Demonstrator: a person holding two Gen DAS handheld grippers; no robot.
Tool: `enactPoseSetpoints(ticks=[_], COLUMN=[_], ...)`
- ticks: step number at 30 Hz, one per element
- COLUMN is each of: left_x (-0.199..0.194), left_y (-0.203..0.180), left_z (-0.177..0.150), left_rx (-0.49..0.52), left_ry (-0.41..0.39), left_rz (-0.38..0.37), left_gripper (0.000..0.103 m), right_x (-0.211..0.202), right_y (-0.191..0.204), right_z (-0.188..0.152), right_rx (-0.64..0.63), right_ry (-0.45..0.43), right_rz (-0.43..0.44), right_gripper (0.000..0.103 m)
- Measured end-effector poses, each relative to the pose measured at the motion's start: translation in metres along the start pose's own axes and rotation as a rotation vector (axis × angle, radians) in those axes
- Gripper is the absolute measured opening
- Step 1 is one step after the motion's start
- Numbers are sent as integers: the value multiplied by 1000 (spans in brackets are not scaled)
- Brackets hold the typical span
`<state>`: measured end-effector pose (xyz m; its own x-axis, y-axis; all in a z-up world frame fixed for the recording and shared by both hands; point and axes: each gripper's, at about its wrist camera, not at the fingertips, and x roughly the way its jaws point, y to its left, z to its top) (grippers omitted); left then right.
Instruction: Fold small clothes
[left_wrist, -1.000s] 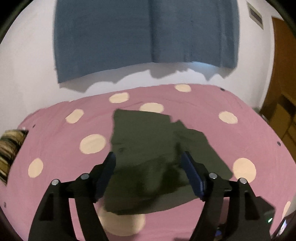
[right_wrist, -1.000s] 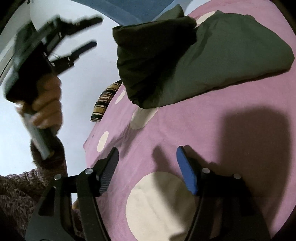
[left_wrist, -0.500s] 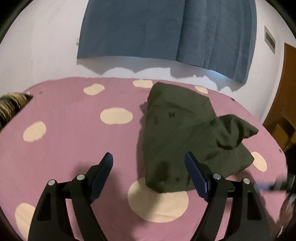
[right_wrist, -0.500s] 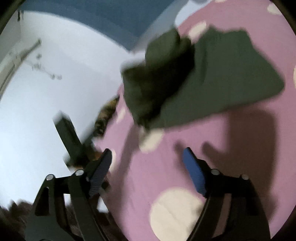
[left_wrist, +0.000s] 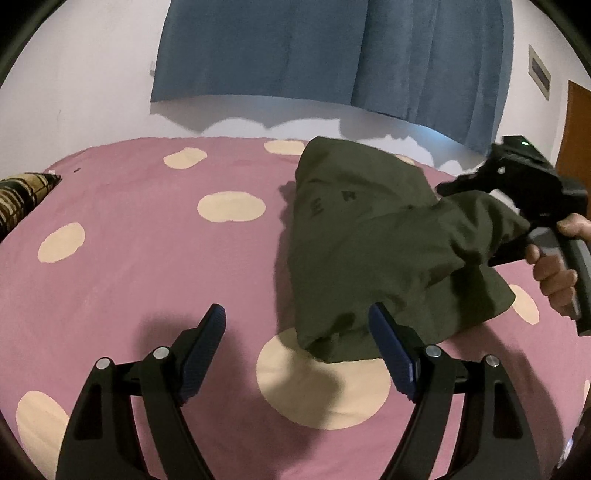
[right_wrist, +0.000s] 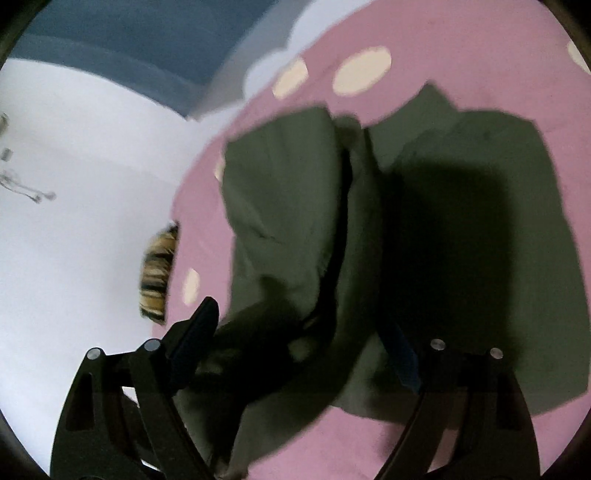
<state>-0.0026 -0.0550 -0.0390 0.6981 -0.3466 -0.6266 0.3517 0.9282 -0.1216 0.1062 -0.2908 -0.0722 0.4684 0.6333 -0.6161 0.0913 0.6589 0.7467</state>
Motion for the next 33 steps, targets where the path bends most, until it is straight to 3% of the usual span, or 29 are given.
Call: enactPoseSetpoints(ticks=[2, 4, 6, 12, 20, 26, 33], left_x=[2, 4, 5, 11, 26, 33, 50], left_y=[1, 1, -2, -16, -16, -7, -11], left_z=[-2, -5, -6, -12, -9, -11, -8], left_rx=[-3, 0, 11, 27, -63, -149, -174], left_ry=[9, 18, 19, 35, 75, 107, 138], left_rz=[3, 1, -8, 5, 56, 34, 5], left_gripper=[79, 79, 79, 79, 79, 79, 79], right_x=[24, 28, 20, -3, -7, -16, -25], right_y=[4, 10, 19, 68, 115, 125, 124], right_z=[-2, -1, 1, 7, 15, 17, 18], right_rx=[-23, -62, -74, -153, -210, -227, -223], right_ry=[52, 50, 17, -47, -72, -96, -124], right_rz=[-31, -78, -47, 29, 71, 73, 83], right_gripper=[27, 17, 9, 7, 6, 6, 6])
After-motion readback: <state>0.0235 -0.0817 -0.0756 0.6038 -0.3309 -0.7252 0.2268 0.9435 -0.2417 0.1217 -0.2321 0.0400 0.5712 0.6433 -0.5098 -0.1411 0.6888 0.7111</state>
